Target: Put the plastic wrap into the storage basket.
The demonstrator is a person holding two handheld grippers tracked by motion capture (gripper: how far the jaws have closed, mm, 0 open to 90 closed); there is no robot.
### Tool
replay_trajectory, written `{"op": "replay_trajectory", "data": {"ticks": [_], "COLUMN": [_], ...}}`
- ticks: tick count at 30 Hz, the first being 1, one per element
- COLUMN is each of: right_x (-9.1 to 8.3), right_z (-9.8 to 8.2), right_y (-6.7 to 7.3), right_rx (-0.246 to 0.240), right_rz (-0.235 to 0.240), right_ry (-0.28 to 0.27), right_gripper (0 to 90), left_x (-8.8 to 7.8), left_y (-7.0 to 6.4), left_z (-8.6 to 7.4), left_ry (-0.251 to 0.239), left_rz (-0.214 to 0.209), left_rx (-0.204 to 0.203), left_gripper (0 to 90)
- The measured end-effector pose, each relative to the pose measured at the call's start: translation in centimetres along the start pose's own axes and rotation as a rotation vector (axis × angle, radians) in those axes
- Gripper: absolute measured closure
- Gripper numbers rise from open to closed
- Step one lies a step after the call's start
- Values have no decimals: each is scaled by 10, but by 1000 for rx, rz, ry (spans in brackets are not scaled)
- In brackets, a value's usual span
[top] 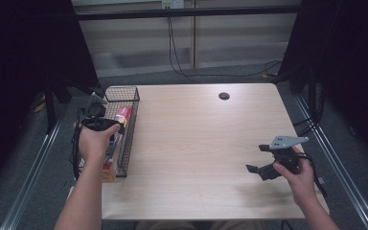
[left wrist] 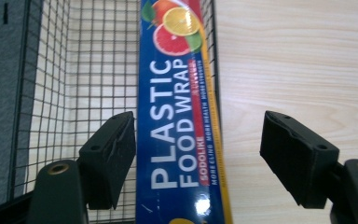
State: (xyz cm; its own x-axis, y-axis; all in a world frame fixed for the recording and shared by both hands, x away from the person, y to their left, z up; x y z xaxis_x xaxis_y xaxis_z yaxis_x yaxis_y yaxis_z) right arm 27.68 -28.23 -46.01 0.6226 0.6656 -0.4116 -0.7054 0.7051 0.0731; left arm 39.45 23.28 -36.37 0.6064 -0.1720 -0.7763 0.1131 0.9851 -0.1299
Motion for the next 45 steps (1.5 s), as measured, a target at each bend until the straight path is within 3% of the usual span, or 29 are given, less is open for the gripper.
{"op": "replay_trajectory", "data": {"ticks": [1, 10, 20, 30, 39, 45], "right_x": [0, 1, 1, 1, 0, -1], "right_z": [0, 0, 0, 0, 0, -1], "right_y": [0, 1, 1, 1, 1, 1], "right_rx": [0, 2, 1, 2, -3, -2], "right_rz": [0, 3, 2, 7, 11, 8], "right_ry": [1, 4, 6, 3, 1, 3], "right_gripper": [44, 44, 45, 45, 45, 45], "left_x": [-1, -3, -6, -4, -2, 2], "left_y": [-1, -15, -35, -53, -75, -91], "left_z": [0, 1, 2, 1, -4, -9], "left_ry": [-8, -27, -57, -78, -112, -151], "left_rz": [5, -71, -144, -190, -281, -331], "left_rx": [18, 39, 100, 146, 188, 195], "left_gripper": [263, 239, 223, 198, 160, 130]}}
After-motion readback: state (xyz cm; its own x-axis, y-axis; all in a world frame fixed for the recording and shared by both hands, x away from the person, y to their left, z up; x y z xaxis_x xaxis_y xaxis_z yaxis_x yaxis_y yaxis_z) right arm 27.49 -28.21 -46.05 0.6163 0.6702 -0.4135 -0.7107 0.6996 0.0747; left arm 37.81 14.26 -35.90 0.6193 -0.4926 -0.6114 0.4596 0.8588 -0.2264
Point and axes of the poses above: each handheld gripper's, and its own axes: x roughly forward along the jaws, z roughly out of its top, y roughly to its left, the point moved 1 cm from there along x, roughly forward along the jaws, and after that the axes turned 13 degrees about -y, right-handed, at the moved point
